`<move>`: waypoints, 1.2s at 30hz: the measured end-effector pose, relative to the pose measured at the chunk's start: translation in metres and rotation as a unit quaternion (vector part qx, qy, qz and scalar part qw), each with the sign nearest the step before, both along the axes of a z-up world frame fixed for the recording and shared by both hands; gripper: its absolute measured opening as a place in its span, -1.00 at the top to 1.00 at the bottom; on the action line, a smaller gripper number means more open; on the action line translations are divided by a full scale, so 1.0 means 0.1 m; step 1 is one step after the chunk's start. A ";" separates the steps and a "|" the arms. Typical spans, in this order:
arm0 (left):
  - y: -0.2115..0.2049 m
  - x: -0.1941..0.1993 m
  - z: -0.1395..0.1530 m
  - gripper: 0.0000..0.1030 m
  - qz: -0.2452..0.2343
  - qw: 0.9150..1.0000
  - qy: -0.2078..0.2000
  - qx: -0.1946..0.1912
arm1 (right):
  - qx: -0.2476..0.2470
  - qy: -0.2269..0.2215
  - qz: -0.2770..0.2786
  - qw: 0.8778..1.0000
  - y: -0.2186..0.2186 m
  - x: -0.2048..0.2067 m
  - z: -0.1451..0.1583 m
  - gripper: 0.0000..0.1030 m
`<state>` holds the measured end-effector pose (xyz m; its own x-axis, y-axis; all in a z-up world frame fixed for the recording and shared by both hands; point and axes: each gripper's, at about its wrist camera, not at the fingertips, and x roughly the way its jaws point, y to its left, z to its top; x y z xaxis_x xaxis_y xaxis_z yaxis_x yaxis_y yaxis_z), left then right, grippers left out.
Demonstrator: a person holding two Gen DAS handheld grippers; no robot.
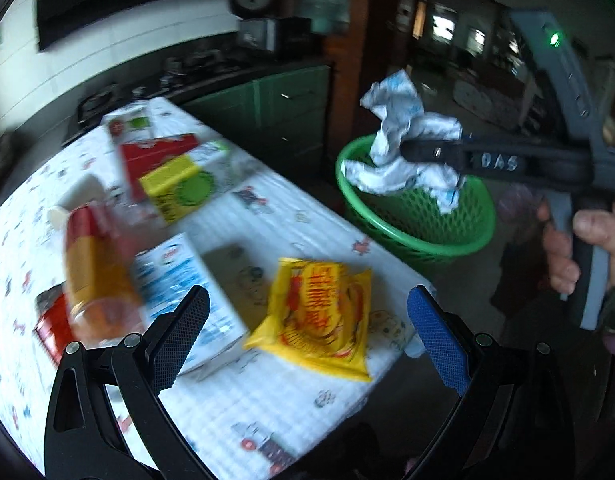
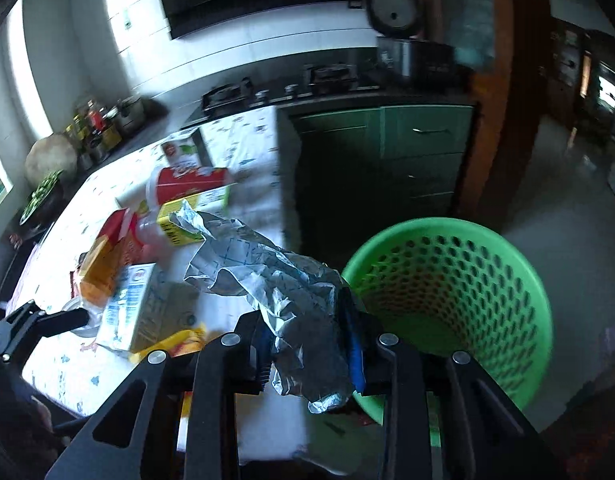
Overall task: Collect trash
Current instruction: 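Drop the foil into the green basket while the left gripper grasps the yellow snack packet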
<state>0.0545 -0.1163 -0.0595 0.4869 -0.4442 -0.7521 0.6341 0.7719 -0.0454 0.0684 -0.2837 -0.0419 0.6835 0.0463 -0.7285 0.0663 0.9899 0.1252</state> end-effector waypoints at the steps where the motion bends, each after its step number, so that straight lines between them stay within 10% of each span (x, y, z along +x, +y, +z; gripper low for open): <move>1: -0.06 0.02 -0.04 -0.89 -0.005 1.000 0.000 0.010 | 0.000 -0.001 -0.007 1.000 -0.04 -0.02 0.00 0.43; 16: -0.40 0.34 -0.41 -0.86 -0.050 0.994 0.042 0.088 | 0.012 0.007 -0.073 0.997 -0.48 -0.22 -0.12 0.41; 24: -0.39 0.38 -0.53 -0.24 -0.055 0.992 0.064 0.096 | 0.012 0.015 -0.090 0.996 -0.60 -0.21 -0.19 0.40; 36: -0.28 0.38 -0.48 0.18 -0.036 0.994 0.062 0.080 | 0.004 0.023 -0.110 0.994 -0.74 -0.14 -0.26 0.17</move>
<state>0.0922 -0.1446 -0.1071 0.3577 -0.3448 -0.8678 0.6854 0.7282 -0.0068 0.0549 -0.3579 -0.0679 0.6431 -0.0946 -0.7599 0.2862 0.9501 0.1239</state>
